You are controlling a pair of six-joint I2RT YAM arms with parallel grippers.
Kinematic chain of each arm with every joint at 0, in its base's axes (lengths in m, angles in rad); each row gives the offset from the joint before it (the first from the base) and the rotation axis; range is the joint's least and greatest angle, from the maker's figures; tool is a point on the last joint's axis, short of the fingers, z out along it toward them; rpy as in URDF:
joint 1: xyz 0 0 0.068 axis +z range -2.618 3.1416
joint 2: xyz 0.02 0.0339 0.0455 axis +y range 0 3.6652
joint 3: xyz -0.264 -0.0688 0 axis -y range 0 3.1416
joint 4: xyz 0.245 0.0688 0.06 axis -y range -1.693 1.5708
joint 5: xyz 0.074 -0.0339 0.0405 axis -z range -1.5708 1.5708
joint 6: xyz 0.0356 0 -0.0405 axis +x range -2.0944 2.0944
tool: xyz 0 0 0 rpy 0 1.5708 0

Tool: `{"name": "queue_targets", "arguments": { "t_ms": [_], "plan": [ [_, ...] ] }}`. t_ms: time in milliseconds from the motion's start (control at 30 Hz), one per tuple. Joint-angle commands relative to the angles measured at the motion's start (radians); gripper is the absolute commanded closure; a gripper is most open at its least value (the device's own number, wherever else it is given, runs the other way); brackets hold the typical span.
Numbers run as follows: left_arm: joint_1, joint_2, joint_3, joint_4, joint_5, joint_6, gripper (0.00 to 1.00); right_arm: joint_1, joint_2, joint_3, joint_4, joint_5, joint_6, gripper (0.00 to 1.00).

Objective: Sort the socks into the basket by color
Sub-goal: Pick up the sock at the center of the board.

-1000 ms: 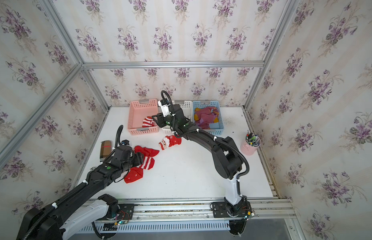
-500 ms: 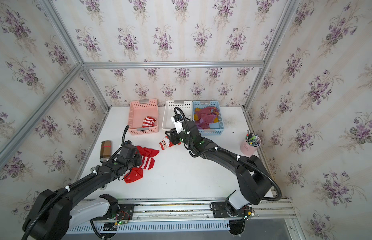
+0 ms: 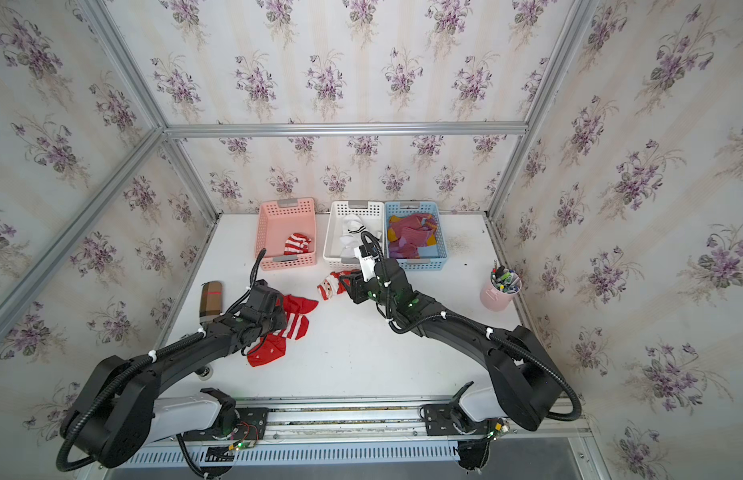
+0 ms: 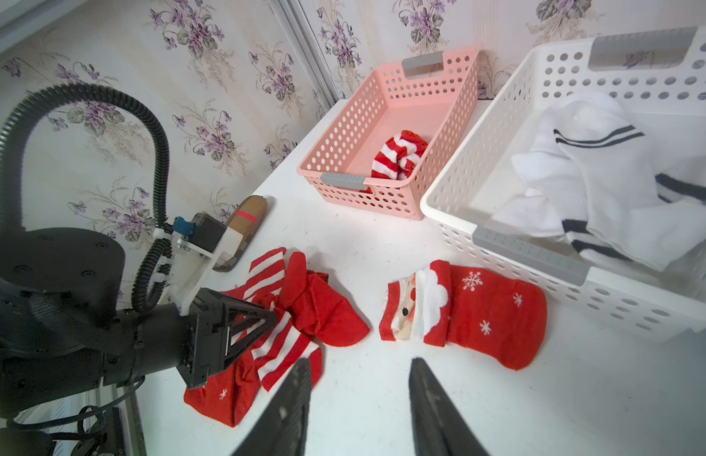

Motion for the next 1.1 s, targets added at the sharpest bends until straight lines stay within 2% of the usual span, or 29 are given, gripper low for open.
{"name": "queue_targets", "arguments": {
  "t_ms": [0, 267, 767, 933, 1067],
  "plan": [
    [-0.002, 0.001, 0.005, 0.023, -0.006, -0.005, 0.74, 0.002, -0.021, -0.008, 0.030, 0.025, 0.002, 0.58],
    [-0.009, -0.045, 0.005, -0.013, -0.012, -0.003, 0.88, 0.002, -0.043, -0.037, 0.031, 0.054, 0.001, 0.57],
    [-0.042, -0.353, 0.108, -0.225, -0.003, 0.003, 0.91, 0.002, -0.068, -0.064, 0.048, 0.080, -0.003, 0.57],
    [-0.046, -0.393, 0.153, -0.251, 0.014, 0.007, 0.93, 0.002, -0.085, -0.075, 0.054, 0.091, -0.007, 0.57],
    [-0.046, -0.375, 0.191, -0.237, 0.027, 0.021, 0.93, 0.001, -0.102, -0.089, 0.055, 0.092, -0.010, 0.57]
  ]
}}
